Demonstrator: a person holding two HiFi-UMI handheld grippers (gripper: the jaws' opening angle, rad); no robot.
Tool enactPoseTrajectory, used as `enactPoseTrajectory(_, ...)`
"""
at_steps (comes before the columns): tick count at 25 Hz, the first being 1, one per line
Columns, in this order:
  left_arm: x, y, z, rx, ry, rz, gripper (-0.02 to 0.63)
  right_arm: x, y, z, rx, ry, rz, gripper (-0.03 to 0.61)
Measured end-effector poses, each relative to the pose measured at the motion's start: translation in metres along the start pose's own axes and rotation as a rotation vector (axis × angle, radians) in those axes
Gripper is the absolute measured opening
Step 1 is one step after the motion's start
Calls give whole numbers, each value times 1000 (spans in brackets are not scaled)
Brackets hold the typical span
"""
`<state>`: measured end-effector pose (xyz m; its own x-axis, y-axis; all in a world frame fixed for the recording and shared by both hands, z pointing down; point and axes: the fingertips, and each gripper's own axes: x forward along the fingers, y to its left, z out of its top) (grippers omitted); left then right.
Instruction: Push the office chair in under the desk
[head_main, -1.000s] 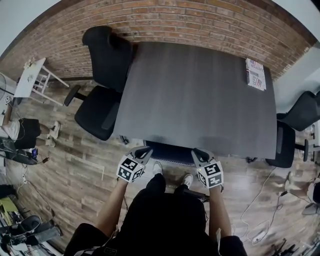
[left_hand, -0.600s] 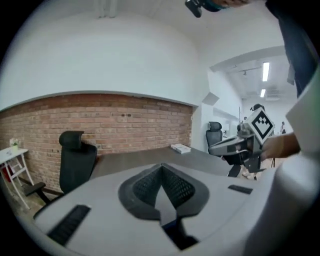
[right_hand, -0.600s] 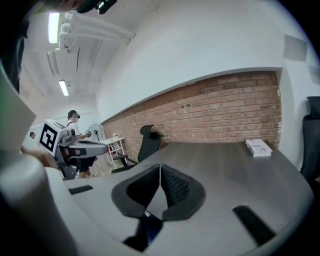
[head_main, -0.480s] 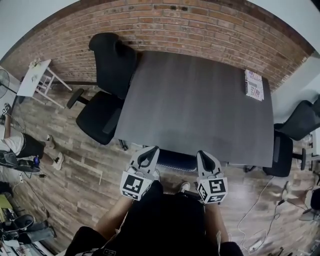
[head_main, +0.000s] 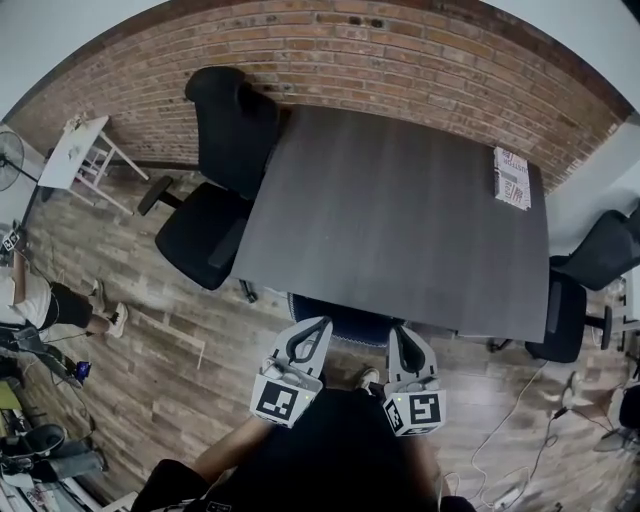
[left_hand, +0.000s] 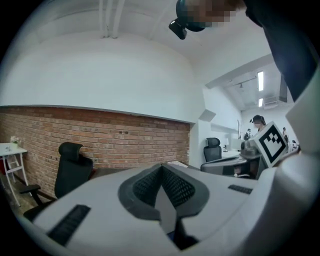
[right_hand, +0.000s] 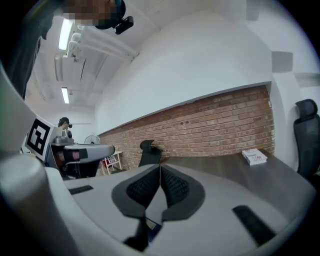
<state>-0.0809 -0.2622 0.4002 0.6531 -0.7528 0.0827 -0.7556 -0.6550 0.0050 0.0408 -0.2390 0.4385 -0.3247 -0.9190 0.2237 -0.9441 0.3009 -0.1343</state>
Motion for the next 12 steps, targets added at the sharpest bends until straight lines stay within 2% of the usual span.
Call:
enactPoseTrajectory(7,2,13,-2,-1,9,30,8,3,9,-5,3,9,21,3)
enactPoseTrajectory(12,2,20,-1,-33,-6,60,8,8,14,-3,-10,3,48,3)
